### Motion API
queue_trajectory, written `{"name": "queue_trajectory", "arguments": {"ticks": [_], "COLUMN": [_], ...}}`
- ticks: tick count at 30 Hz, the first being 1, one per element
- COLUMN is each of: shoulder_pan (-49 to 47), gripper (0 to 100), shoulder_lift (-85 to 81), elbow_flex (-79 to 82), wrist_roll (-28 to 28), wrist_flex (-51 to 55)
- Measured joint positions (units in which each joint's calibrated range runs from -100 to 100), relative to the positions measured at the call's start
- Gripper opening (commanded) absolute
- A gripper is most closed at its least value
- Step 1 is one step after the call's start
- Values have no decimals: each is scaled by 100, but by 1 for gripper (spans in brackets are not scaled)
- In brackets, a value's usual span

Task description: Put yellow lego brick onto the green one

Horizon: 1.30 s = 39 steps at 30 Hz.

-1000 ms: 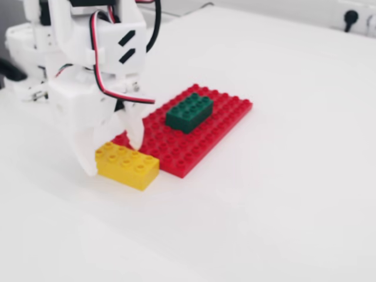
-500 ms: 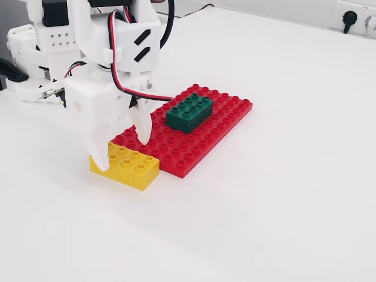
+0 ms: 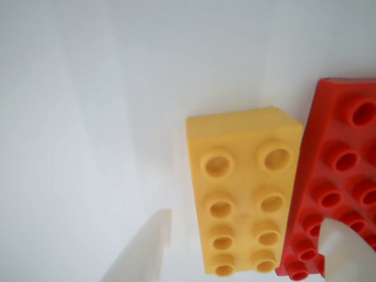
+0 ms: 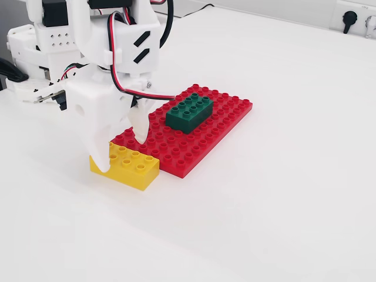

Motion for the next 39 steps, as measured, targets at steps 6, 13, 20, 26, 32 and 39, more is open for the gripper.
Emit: {"name": "queue_trajectory", "arguments": {"ticks": [6,13,20,26,32,39], "shoulder_pan": [103,162,162,162,162,162], "gripper": [27,26,26,18,17,17], "shoulder_lift": [329,346,346,346,346,346], "elbow_flex": [-18,-18,-18,-18,-18,-18], "wrist_roll": [5,120,203,208,213,213], "wrist_flex": [-61,-130,-121,-121,-121,-121]}}
